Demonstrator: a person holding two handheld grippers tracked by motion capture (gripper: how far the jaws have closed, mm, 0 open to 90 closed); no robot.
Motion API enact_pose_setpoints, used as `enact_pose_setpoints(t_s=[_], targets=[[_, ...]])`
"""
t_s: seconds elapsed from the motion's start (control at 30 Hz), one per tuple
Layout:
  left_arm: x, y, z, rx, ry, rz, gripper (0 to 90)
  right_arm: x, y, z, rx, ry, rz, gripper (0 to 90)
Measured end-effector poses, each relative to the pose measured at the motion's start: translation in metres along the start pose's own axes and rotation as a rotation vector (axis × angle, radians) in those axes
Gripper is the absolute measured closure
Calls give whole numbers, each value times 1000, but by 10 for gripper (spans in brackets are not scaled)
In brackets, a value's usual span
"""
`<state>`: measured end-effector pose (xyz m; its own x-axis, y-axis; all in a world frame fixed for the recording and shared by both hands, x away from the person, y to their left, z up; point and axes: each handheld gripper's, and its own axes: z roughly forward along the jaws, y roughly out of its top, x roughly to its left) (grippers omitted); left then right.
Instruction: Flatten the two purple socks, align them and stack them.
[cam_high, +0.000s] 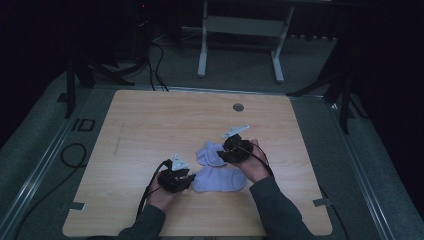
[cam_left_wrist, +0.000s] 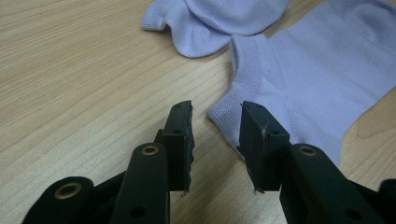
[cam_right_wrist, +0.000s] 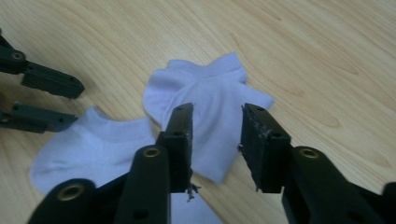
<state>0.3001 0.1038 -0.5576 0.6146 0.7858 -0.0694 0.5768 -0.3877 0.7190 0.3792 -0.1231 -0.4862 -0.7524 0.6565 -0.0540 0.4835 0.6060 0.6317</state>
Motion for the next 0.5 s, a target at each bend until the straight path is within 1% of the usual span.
enact_pose_setpoints(t_s=[0.03,0.07,0.1,0.13,0.2,0.23,0.27,0.3,0.33,0.37,0.4,0.5], targets=[[0,0,0,0,0,0,648,0,0,0,0,0,0,655],[0,0,0,0,0,-2,648,1,3,5,16,5,-19,701],[1,0,-1,-2,-1,-3,648,1,3,5,16,5,-19,701],[1,0,-1,-5,-2,-4,648,3,6,10,32,3,-27,736],[2,0,-2,-9,-1,-8,648,5,9,16,51,8,-34,772],[2,0,-2,-9,-1,-8,648,5,9,16,51,8,-34,772],[2,0,-2,-7,0,-11,648,7,12,23,76,20,-43,799],[2,0,-2,-7,0,-11,648,7,12,23,76,20,-43,799],[2,0,-2,-4,-1,-10,648,9,14,29,94,29,-49,782],[2,0,-2,-4,-1,-10,648,9,14,29,94,29,-49,782],[2,0,-1,-5,0,-9,648,11,17,37,121,54,-37,764],[2,0,-1,-5,4,-6,648,11,19,40,128,56,-38,764]])
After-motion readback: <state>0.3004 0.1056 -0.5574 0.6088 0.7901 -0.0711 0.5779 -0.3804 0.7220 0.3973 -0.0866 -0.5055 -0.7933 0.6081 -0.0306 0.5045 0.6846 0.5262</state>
